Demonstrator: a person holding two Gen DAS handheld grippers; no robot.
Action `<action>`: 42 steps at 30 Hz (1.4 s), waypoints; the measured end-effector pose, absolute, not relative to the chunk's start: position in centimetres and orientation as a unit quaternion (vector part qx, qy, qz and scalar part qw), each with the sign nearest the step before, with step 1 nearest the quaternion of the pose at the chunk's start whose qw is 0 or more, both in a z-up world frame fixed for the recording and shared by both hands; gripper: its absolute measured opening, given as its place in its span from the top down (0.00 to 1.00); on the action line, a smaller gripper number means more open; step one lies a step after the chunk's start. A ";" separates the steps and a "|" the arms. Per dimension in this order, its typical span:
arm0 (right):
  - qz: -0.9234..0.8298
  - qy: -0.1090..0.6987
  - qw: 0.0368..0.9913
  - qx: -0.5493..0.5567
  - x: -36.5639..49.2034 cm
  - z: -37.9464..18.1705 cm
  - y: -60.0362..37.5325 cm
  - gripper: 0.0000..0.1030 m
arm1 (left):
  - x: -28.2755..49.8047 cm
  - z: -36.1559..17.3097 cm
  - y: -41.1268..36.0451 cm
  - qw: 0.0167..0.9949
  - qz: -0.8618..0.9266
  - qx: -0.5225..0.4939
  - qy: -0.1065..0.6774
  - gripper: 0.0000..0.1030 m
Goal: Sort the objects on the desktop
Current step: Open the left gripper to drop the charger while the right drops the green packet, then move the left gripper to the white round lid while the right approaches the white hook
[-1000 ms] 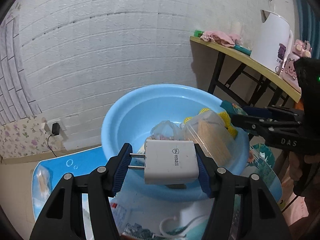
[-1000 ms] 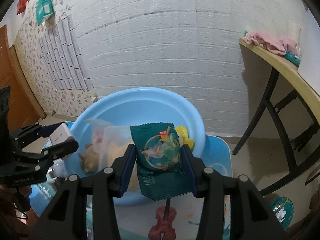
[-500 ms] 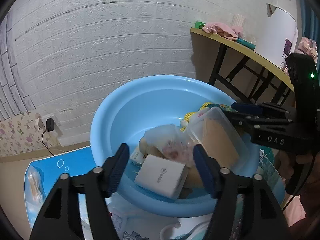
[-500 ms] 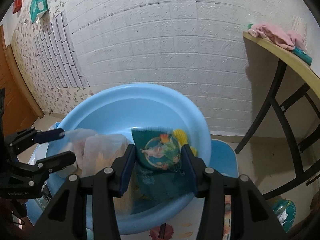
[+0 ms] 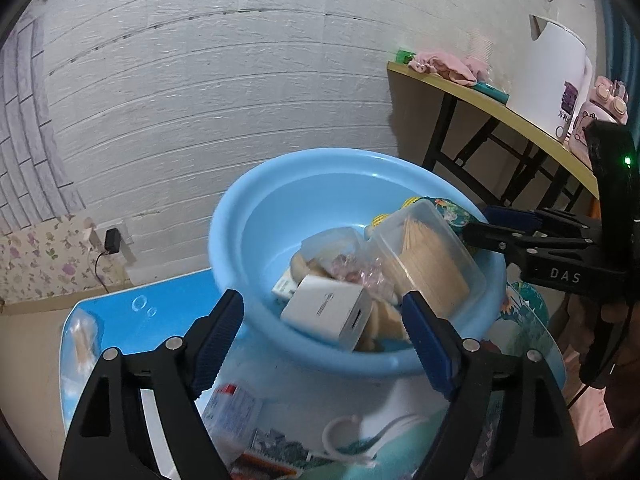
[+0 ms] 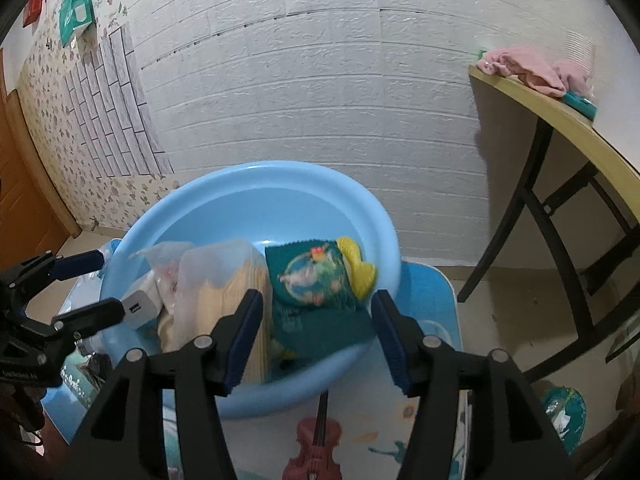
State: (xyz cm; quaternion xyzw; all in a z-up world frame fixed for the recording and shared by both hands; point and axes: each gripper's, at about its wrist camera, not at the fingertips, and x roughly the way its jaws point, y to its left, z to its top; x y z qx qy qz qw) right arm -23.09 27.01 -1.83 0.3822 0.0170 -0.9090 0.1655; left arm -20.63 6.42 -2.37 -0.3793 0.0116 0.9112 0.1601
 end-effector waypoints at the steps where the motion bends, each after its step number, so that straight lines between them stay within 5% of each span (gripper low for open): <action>1: -0.909 0.017 0.164 0.383 -22.7 -1.8 27.1 0.46 | -20.3 -2.3 6.1 0.158 0.912 -0.380 0.009 0.13; 42: -0.871 0.057 0.215 0.438 -14.7 -6.0 21.8 0.43 | -10.0 -8.9 -8.6 -0.005 0.895 -0.445 -0.028 0.08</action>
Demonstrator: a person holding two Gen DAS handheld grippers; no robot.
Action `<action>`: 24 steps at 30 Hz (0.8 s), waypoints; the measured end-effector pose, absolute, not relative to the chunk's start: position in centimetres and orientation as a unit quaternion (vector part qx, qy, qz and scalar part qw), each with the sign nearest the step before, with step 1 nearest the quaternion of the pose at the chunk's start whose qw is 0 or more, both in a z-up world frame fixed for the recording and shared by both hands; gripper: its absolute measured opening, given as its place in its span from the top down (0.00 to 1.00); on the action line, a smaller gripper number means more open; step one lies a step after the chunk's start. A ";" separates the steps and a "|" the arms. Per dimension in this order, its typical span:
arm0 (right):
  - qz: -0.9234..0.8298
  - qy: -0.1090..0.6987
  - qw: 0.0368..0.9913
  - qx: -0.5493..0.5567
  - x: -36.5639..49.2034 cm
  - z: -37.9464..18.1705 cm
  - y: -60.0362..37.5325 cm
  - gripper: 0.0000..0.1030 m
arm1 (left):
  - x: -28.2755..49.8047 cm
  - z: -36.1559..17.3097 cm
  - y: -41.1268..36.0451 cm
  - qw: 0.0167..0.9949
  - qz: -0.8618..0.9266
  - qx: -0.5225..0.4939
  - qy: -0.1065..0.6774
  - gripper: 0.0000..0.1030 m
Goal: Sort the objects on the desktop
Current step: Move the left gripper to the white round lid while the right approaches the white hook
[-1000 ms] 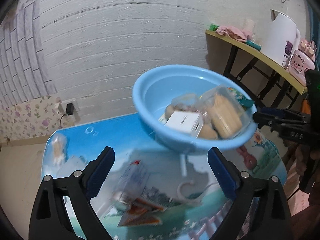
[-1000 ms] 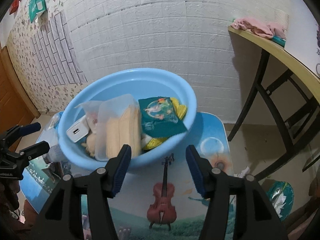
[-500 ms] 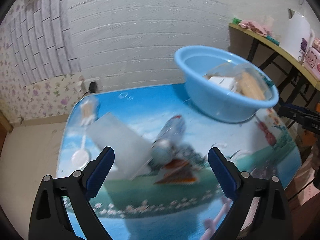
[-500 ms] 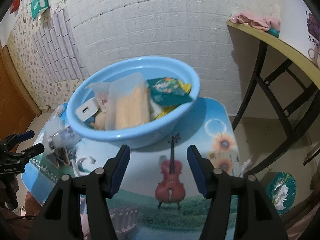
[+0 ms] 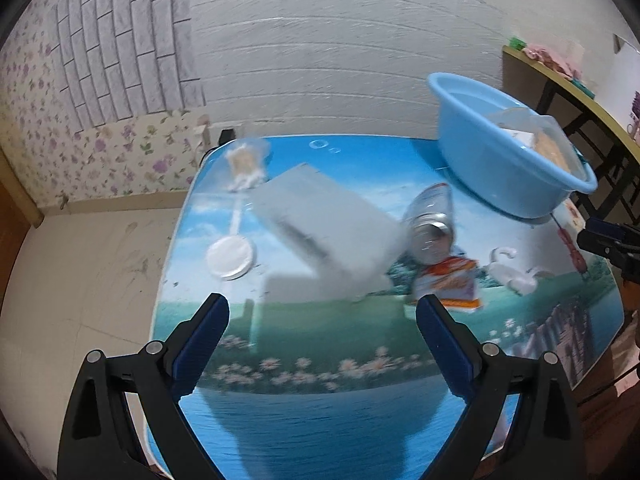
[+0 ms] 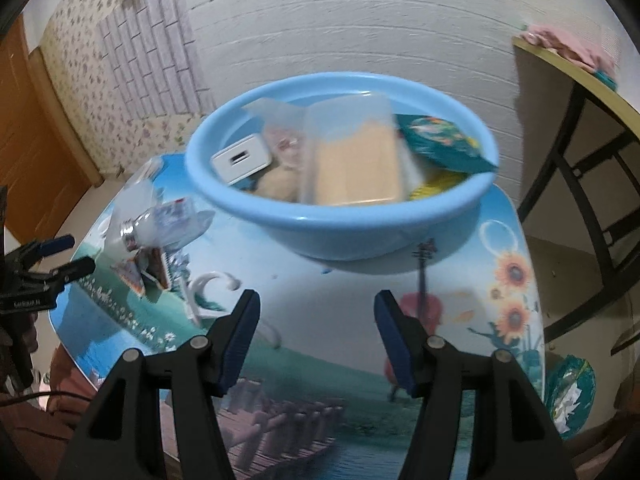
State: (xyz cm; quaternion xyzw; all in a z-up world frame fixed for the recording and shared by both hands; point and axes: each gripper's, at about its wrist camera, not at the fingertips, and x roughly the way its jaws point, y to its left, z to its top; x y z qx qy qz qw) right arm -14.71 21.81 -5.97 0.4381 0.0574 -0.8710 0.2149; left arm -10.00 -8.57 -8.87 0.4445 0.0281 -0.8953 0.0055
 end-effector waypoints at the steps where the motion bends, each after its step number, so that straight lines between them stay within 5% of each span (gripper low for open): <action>1: -0.869 0.063 0.219 0.438 -14.6 -6.1 21.4 0.43 | -10.0 -9.0 -8.9 0.008 -0.895 0.445 0.028 0.08; 24: -0.839 0.101 0.285 0.453 -13.8 -7.0 15.9 0.35 | -13.3 -12.3 -14.1 -0.012 -0.881 0.473 0.017 0.08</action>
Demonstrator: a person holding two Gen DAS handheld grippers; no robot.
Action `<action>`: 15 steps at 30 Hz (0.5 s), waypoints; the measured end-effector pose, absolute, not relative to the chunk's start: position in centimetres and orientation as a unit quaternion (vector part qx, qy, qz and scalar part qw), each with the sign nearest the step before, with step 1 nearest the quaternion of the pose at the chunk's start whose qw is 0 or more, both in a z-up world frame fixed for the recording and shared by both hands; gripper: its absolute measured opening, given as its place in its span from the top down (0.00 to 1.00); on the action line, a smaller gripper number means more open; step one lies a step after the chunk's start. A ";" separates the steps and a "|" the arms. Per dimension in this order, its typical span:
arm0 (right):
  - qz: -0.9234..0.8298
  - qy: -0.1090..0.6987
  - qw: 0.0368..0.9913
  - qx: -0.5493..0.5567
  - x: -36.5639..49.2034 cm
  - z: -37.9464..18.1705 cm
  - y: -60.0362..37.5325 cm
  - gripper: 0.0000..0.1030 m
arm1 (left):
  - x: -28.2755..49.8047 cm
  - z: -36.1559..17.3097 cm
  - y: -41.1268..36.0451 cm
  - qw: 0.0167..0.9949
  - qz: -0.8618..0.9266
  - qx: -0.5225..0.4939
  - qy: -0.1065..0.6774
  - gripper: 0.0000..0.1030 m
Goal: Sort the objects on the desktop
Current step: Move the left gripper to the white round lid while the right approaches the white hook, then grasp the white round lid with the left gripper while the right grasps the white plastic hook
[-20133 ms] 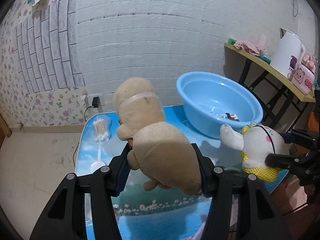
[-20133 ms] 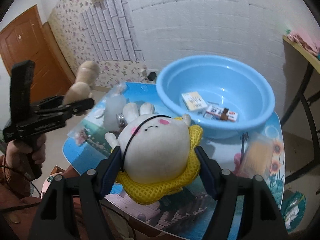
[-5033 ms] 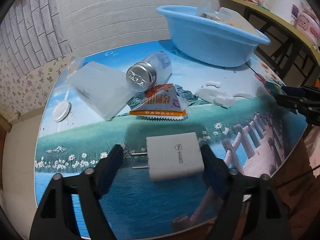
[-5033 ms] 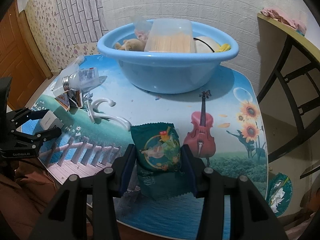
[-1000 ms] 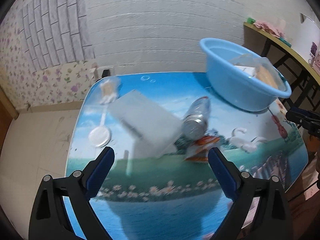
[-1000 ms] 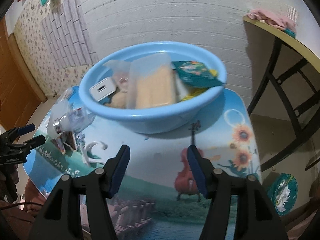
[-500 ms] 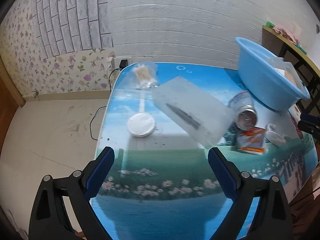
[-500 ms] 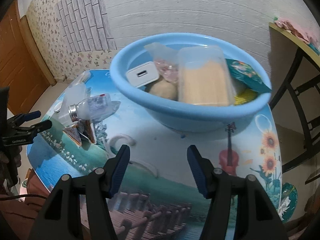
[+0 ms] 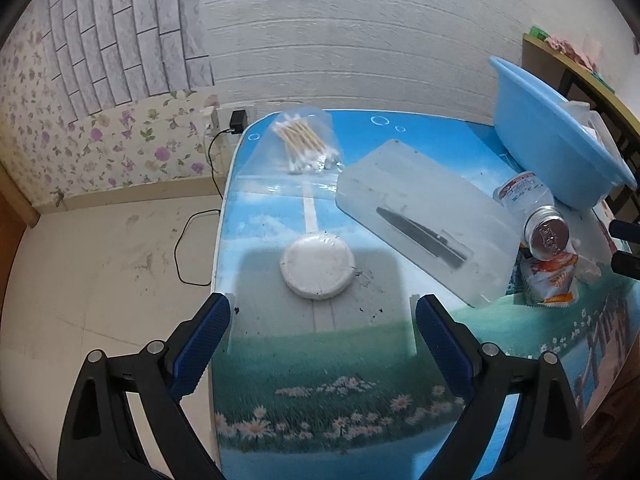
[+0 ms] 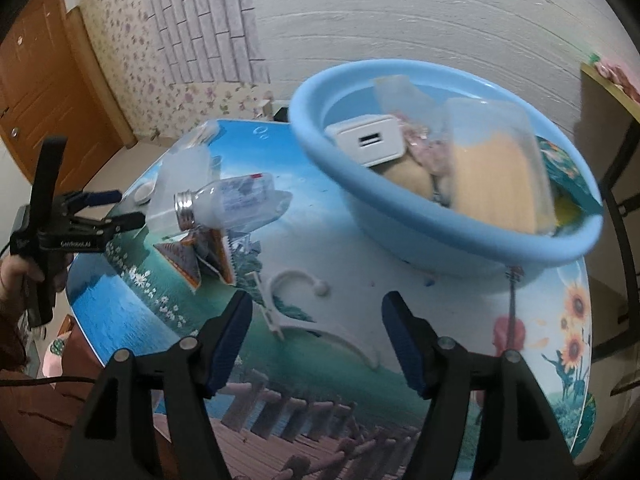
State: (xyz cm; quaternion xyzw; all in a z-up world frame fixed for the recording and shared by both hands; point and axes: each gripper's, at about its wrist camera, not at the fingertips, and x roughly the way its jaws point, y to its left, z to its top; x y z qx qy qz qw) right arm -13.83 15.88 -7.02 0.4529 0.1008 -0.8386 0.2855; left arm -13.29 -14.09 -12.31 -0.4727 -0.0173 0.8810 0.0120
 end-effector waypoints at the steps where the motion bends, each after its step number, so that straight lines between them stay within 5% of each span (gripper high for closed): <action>1: -0.836 0.103 0.287 0.456 -13.8 -7.2 15.7 0.34 | -13.4 -12.4 -14.1 0.014 0.881 -0.473 -0.010 0.08; 6: -0.827 0.112 0.295 0.466 -13.8 -7.8 15.0 0.34 | -13.6 -12.4 -14.2 0.026 0.882 -0.471 0.000 0.11; 10: -0.824 0.119 0.293 0.470 -14.0 -8.2 14.6 0.34 | -13.5 -11.9 -14.4 0.035 0.887 -0.461 0.005 0.38; 15: -0.821 0.127 0.291 0.474 -14.3 -8.5 14.1 0.34 | -13.7 -11.9 -14.8 0.044 0.889 -0.455 0.006 0.54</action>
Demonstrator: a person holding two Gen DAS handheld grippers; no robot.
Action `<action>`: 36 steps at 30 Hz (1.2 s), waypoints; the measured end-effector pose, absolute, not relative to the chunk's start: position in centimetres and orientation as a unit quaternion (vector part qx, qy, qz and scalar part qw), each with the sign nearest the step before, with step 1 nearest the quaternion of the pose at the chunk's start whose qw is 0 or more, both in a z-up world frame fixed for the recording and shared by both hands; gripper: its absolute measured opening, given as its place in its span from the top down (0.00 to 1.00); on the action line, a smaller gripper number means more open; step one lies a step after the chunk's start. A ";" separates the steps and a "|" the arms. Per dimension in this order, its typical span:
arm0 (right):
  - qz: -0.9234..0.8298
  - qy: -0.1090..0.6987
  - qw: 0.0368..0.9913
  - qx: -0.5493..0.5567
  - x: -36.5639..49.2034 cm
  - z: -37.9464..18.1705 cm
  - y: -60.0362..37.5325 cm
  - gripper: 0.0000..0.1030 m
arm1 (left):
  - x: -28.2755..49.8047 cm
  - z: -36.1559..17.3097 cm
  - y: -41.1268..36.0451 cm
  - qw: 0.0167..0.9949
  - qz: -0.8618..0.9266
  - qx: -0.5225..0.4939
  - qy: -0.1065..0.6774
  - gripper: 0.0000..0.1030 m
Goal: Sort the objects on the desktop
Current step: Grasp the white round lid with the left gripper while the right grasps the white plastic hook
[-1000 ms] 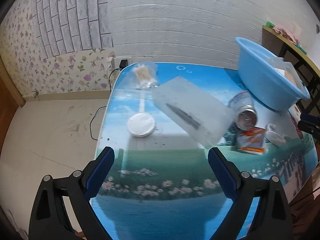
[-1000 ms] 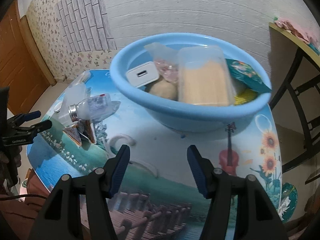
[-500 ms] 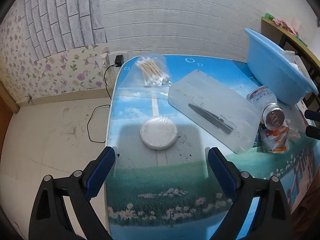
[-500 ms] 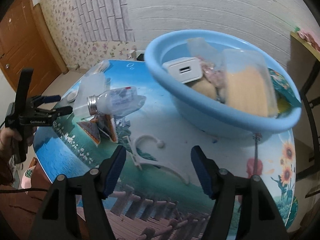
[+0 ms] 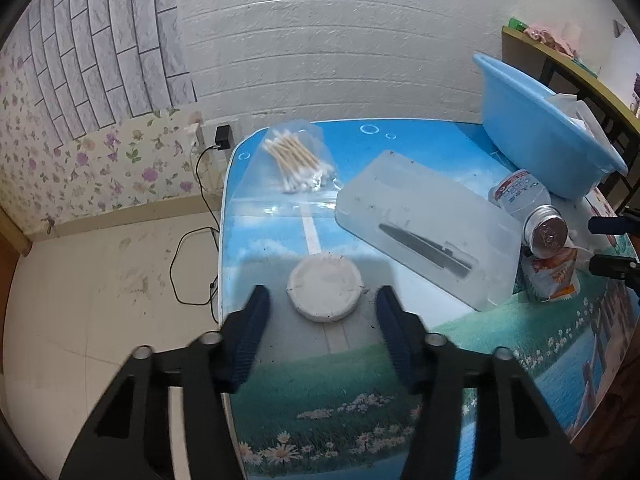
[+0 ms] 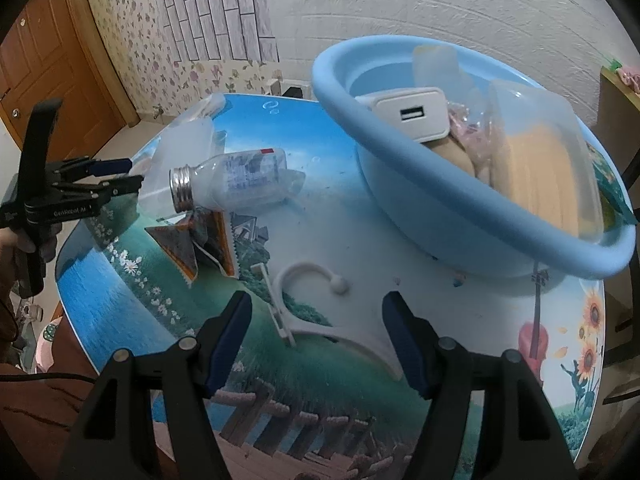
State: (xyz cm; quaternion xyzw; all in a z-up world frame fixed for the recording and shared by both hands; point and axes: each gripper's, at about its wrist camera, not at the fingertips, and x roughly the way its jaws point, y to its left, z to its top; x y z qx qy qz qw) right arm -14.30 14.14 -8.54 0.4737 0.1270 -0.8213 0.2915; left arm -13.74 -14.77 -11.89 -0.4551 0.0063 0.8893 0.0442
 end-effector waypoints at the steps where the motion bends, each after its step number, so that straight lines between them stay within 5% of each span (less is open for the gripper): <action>1: -0.821 0.128 0.292 0.474 -14.3 -8.6 14.1 0.34 | -13.7 -11.9 -14.7 0.046 0.890 -0.454 0.008 0.57; 10: -0.819 0.128 0.293 0.477 -14.6 -9.2 13.8 0.35 | -13.4 -11.7 -15.0 0.049 0.892 -0.449 0.004 0.65; 14: -0.817 0.127 0.293 0.480 -14.7 -9.3 14.1 0.57 | -13.3 -11.7 -15.0 0.049 0.892 -0.449 0.006 0.65; 19: -0.820 0.118 0.291 0.478 -14.9 -9.0 14.6 0.68 | -13.6 -11.8 -14.7 0.037 0.893 -0.448 0.012 0.62; 22: -0.818 0.117 0.292 0.482 -14.9 -9.0 14.7 0.84 | -14.0 -11.8 -14.6 0.039 0.893 -0.448 0.014 0.61; 31: -0.823 0.106 0.284 0.480 -14.6 -8.7 15.4 0.81 | -14.4 -11.7 -14.7 0.046 0.893 -0.448 0.012 0.64; 34: -0.831 0.106 0.277 0.470 -14.7 -8.1 15.7 0.57 | -14.0 -11.7 -14.6 0.047 0.893 -0.447 0.009 0.64; 36: -0.835 0.104 0.275 0.465 -14.7 -8.0 15.7 0.52 | -13.7 -11.5 -14.7 0.048 0.894 -0.446 0.004 0.64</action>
